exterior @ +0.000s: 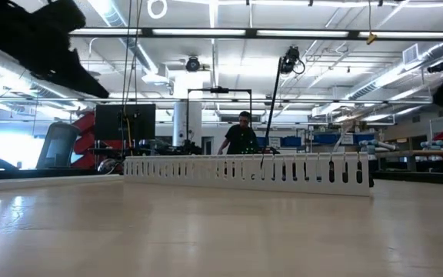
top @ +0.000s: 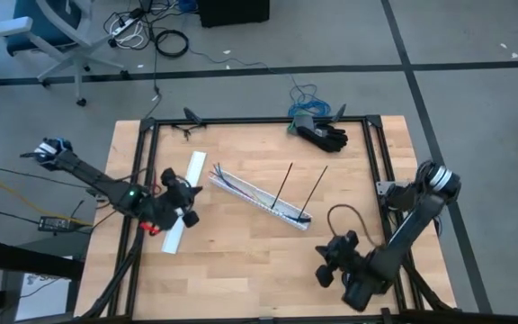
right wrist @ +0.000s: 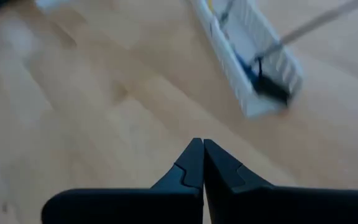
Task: Ziptie cables
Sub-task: Close the white cable duct lid
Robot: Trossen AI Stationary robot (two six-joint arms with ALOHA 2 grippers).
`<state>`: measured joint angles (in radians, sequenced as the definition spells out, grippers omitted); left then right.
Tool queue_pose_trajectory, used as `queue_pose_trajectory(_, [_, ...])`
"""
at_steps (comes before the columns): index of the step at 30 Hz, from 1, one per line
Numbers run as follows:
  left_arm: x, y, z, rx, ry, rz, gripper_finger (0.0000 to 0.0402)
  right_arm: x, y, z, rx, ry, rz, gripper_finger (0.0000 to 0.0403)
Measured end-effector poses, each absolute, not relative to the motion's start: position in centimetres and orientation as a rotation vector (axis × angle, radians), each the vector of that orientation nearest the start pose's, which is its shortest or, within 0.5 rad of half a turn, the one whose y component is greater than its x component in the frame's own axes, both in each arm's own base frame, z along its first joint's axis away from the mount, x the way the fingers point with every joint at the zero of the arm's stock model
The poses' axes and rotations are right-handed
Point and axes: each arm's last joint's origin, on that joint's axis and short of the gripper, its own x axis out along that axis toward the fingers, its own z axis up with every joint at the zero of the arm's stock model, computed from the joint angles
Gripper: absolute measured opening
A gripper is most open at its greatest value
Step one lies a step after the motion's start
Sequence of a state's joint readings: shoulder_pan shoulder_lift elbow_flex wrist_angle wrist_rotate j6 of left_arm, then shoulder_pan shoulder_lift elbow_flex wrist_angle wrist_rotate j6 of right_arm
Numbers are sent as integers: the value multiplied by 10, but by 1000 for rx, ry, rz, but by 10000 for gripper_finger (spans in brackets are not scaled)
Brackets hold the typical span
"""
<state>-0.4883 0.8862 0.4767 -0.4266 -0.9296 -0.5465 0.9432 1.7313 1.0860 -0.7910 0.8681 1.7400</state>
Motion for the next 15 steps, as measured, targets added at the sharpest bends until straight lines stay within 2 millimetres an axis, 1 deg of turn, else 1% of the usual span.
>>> queue_pose_trajectory(3, [144, -63, 196, 33, 516, 553, 0, 206, 252, 171, 480, 648, -687, 0])
queue_pose_trajectory(5, [138, -63, 191, 64, 560, 567, 1, 210, 264, 167, 476, 650, -710, 0])
queue_pose_trajectory(6, [136, -63, 188, 52, 577, 578, 1, 213, 270, 166, 479, 646, -715, 0])
queue_pose_trajectory(11, [126, -62, 176, -149, 651, 605, 5, 223, 296, 156, 507, 638, -709, 0])
queue_pose_trajectory(13, [124, -62, 169, -195, 663, 599, 5, 226, 301, 152, 504, 639, -710, 0])
queue_pose_trajectory(15, [124, -62, 165, -227, 664, 590, 6, 227, 301, 150, 499, 641, -712, 0])
